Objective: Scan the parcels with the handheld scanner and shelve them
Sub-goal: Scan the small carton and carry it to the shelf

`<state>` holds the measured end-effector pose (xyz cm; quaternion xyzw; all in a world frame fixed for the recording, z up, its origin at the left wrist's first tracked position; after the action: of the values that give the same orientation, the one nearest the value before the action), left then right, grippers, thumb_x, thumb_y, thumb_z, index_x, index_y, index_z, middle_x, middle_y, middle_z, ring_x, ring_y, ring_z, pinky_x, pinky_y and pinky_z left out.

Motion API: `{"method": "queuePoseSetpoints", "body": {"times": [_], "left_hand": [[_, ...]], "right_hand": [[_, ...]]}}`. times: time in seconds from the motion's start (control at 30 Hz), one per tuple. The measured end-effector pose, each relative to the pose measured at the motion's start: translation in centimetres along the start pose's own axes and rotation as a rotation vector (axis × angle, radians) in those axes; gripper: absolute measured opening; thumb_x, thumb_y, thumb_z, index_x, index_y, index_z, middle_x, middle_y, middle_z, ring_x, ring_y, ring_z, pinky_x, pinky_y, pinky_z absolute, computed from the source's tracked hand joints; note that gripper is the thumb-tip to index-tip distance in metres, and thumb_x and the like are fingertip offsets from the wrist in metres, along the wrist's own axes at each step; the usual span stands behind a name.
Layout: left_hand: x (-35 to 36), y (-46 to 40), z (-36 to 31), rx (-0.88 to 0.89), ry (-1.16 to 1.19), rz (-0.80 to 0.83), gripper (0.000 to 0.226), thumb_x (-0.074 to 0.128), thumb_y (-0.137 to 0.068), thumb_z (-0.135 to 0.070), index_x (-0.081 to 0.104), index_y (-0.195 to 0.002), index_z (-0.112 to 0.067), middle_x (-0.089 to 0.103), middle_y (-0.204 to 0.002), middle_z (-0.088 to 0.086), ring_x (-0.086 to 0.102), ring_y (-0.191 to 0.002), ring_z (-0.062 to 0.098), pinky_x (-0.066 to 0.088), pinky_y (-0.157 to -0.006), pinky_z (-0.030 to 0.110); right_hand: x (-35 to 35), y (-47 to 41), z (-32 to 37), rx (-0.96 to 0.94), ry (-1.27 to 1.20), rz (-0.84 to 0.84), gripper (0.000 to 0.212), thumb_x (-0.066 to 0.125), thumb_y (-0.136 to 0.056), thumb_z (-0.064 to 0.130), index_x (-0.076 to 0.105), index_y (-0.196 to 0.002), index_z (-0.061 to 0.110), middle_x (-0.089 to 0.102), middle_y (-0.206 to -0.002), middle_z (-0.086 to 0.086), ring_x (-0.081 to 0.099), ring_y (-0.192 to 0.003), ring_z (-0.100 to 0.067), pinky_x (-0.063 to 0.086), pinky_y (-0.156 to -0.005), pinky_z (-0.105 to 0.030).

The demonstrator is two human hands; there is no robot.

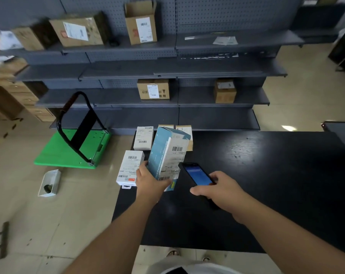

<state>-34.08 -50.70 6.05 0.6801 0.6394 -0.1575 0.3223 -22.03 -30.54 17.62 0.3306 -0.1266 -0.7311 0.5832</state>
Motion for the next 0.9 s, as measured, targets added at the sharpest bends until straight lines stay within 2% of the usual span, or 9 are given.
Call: {"method": "queuePoseSetpoints", "body": {"times": [0.2, 0.33, 0.5, 0.7, 0.9], "left_hand": [[-1.5, -0.5, 0.3, -0.005, -0.017, 0.004, 0.109, 0.096, -0.069, -0.028, 0.029, -0.154, -0.021, 0.041, -0.142, 0.003, 0.043, -0.135, 0.029, 0.049, -0.108, 0.053], [-2.1, -1.0, 0.9, 0.002, -0.034, 0.011, 0.110, 0.096, -0.067, -0.030, 0.028, -0.153, -0.023, 0.041, -0.142, 0.002, 0.043, -0.135, 0.029, 0.050, -0.107, 0.057], [-2.6, -1.8, 1.5, 0.013, -0.018, 0.024, 0.109, 0.096, -0.067, -0.032, 0.027, -0.151, -0.026, 0.041, -0.140, -0.001, 0.042, -0.136, 0.027, 0.053, -0.106, 0.059], [-2.8, -2.8, 2.0, 0.016, -0.017, 0.045, 0.108, 0.096, -0.070, -0.028, 0.028, -0.153, -0.022, 0.041, -0.142, 0.002, 0.042, -0.137, 0.027, 0.049, -0.110, 0.055], [-2.2, -4.0, 2.0, 0.039, -0.029, 0.097, 0.110, 0.097, -0.068, -0.029, 0.027, -0.153, -0.022, 0.043, -0.138, 0.001, 0.045, -0.134, 0.027, 0.051, -0.107, 0.055]], "right_hand": [[1.3, 0.4, 1.5, -0.004, 0.001, 0.010, 0.076, 0.088, -0.079, 0.044, 0.048, -0.141, 0.022, 0.055, -0.122, 0.004, 0.055, -0.103, -0.013, 0.046, -0.080, -0.030], [2.0, 0.4, 2.1, -0.009, -0.010, -0.004, 0.085, 0.088, -0.079, 0.046, 0.045, -0.147, 0.021, 0.051, -0.129, 0.004, 0.054, -0.113, -0.017, 0.045, -0.084, -0.032], [2.7, 0.3, 2.6, 0.000, 0.007, 0.017, 0.084, 0.087, -0.079, 0.046, 0.045, -0.146, 0.021, 0.050, -0.127, 0.003, 0.054, -0.111, -0.017, 0.046, -0.085, -0.033], [3.5, -0.1, 3.0, 0.036, -0.011, -0.045, 0.089, 0.088, -0.080, 0.045, 0.042, -0.151, 0.019, 0.052, -0.143, -0.002, 0.054, -0.121, -0.021, 0.049, -0.091, -0.035], [3.5, -0.2, 2.6, 0.094, -0.033, -0.091, 0.090, 0.089, -0.077, 0.046, 0.042, -0.150, 0.019, 0.053, -0.136, -0.001, 0.057, -0.117, -0.021, 0.051, -0.090, -0.036]]}}
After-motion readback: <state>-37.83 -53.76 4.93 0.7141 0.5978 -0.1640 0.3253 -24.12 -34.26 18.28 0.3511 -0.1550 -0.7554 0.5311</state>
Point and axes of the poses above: each hand's wrist, its own y-axis away from the middle knuckle, its own x-axis out of the palm, z = x × y, the point moved 1 cm from there along -y, towards the middle knuckle
